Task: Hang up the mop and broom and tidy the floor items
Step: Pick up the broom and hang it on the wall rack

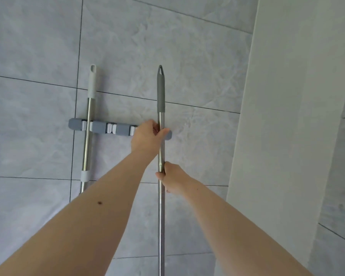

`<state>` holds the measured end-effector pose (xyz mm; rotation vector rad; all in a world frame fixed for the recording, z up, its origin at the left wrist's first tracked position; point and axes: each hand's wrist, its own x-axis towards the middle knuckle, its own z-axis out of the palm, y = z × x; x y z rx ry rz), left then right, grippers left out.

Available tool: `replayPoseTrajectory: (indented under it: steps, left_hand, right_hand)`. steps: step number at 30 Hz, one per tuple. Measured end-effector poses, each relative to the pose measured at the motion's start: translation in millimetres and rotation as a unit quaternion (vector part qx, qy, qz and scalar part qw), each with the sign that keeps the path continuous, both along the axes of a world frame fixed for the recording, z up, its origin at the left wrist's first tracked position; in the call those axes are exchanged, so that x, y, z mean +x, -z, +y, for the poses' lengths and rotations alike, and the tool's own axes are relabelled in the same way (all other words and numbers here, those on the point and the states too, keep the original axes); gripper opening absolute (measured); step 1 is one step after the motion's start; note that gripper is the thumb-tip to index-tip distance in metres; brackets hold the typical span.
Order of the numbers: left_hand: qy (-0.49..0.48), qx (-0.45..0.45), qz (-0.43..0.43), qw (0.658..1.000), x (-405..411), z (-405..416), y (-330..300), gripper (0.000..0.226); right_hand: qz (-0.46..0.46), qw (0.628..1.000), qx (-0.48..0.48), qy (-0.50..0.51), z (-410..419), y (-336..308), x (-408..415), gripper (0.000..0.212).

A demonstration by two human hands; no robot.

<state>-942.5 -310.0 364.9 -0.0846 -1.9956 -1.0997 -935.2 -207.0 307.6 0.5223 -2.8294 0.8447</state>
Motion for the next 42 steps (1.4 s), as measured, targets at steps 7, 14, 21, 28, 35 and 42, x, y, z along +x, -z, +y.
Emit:
replayPoseTrajectory:
  steps: [7, 14, 21, 28, 35, 42]
  left_hand:
    - [-0.015, -0.016, -0.004, 1.000, -31, -7, -25, 0.022]
    - [-0.067, -0.088, -0.023, 0.994, -58, -14, -39, 0.030]
    - [-0.061, -0.111, -0.009, 0.992, -82, -25, -41, 0.032]
    - [-0.079, -0.090, -0.024, 0.993, -93, -25, -36, 0.028]
    - [-0.043, -0.072, -0.036, 0.996, -102, -32, -38, 0.028]
    - [-0.068, -0.084, -0.032, 0.994, -98, -27, -35, 0.027]
  right_hand:
    - [0.036, 0.999, 0.004, -0.028, -10, -12, -47, 0.022]
    - [0.034, 0.999, 0.000, -0.023, -20, -25, -71, 0.042]
    - [0.024, 1.000, -0.001, -0.017, -32, -27, -89, 0.032]
    - [0.045, 0.998, 0.030, 0.032, -42, -19, -100, 0.031]
    - [-0.013, 0.996, 0.072, 0.050, -52, -26, -119, 0.038]
    - [-0.021, 0.997, 0.018, 0.070, -54, -26, -113, 0.041]
